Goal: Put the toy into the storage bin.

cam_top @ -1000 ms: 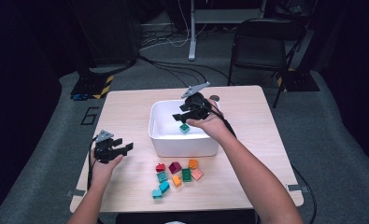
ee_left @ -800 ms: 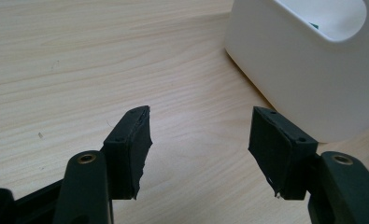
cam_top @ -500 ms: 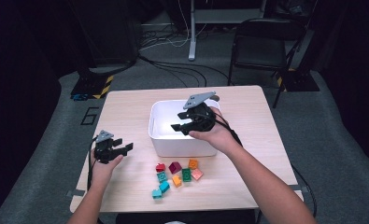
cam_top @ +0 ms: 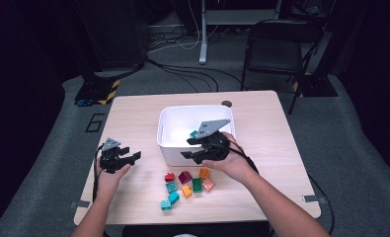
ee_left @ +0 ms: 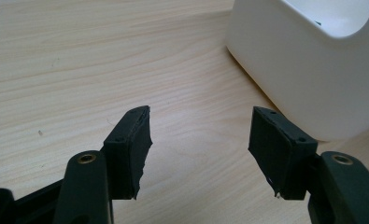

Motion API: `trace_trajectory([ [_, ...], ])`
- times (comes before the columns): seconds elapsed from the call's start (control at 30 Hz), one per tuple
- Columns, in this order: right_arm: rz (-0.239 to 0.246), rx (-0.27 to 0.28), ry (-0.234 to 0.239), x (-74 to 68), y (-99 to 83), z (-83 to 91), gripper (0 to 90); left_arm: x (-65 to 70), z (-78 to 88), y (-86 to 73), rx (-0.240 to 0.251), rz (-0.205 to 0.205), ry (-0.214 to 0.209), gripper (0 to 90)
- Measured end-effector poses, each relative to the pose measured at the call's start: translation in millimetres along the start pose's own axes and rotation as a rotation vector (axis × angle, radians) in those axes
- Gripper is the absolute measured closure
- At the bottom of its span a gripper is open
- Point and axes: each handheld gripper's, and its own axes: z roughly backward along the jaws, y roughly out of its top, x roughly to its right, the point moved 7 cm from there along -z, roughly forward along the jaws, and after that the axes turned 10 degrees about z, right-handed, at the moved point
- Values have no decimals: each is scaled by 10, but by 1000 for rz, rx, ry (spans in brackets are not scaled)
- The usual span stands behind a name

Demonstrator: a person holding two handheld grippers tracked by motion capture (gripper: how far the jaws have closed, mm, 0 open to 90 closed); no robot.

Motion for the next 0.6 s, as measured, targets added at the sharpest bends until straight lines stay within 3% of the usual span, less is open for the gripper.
trace_trajectory([
  [0.3, 43, -24, 63, -286, -235, -243, 511, 13, -5, -9, -9, -2, -3, 385],
  [0.6, 37, -31, 110, -469, -426, -456, 520, 9, -6, -15, -12, -3, -3, 385],
])
